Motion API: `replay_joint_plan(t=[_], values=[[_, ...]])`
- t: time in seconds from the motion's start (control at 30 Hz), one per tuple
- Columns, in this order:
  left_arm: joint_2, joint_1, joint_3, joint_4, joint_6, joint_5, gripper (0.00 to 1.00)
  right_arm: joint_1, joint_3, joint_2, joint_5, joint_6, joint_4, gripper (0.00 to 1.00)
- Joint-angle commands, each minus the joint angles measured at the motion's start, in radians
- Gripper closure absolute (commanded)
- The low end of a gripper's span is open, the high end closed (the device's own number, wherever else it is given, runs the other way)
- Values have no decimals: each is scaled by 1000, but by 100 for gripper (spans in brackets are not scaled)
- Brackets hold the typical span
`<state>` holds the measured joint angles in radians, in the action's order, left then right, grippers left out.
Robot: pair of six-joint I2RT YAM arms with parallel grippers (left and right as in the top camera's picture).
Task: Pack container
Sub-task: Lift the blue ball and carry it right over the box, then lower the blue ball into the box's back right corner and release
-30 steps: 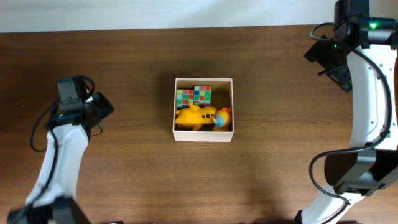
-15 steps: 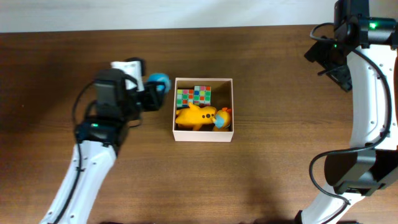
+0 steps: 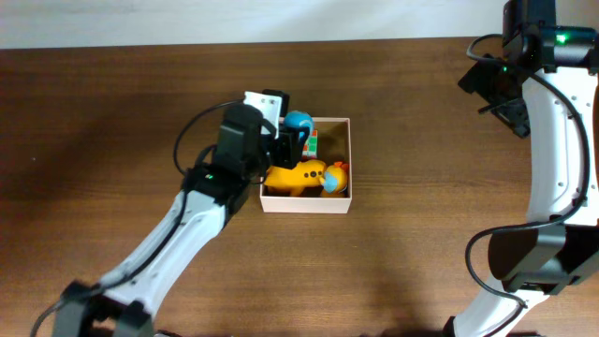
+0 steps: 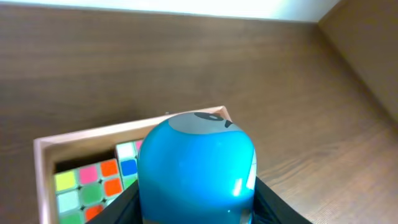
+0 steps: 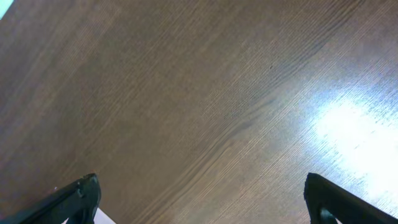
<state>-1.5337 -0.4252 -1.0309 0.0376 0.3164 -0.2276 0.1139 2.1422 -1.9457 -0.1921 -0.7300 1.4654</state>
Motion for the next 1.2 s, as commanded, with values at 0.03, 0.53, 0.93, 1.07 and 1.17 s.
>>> replay_joint_plan(t=[0.03, 0.53, 0.93, 1.07, 1.17], values=[[-78, -14, -4, -85, 8, 7, 55, 5, 10, 9, -2, -3, 0, 1], [-201, -71, -4, -263, 95, 7, 55, 5, 10, 9, -2, -3, 0, 1], [-251, -101, -4, -299, 102, 15, 55, 5, 10, 9, -2, -3, 0, 1], [-251, -100, -4, -299, 102, 15, 44, 5, 10, 9, -2, -3, 0, 1], [-251, -100, -4, -300, 102, 15, 34, 5, 10, 9, -2, -3, 0, 1]])
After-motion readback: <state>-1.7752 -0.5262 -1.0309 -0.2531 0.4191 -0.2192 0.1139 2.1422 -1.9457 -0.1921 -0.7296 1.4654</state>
